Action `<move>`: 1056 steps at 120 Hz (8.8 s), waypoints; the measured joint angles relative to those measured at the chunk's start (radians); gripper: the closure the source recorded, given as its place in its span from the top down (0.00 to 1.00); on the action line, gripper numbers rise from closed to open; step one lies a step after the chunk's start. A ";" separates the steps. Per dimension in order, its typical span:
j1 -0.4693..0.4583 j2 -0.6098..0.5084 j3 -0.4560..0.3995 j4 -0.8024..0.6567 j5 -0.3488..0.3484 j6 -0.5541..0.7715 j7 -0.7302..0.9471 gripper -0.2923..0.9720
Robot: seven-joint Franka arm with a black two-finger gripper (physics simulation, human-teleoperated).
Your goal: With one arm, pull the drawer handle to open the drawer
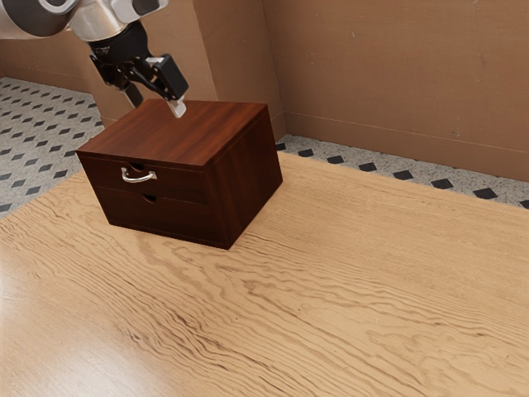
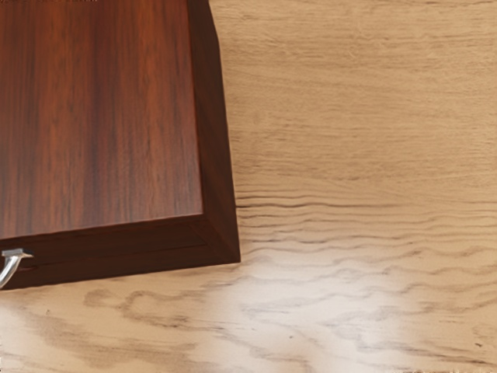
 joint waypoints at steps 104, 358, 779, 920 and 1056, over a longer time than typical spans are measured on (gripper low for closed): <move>-0.057 -0.223 -0.015 -0.445 0.011 -0.025 -0.055 0.77; 1.545 -0.622 -1.191 -0.897 -0.322 0.171 -0.958 0.77; 1.352 0.022 -1.034 -0.600 -0.291 0.704 -0.802 0.77; 1.346 -0.035 -1.018 -0.668 -0.380 0.663 -0.893 0.77; 1.383 -0.290 -1.006 -0.914 -0.393 0.614 -0.921 0.77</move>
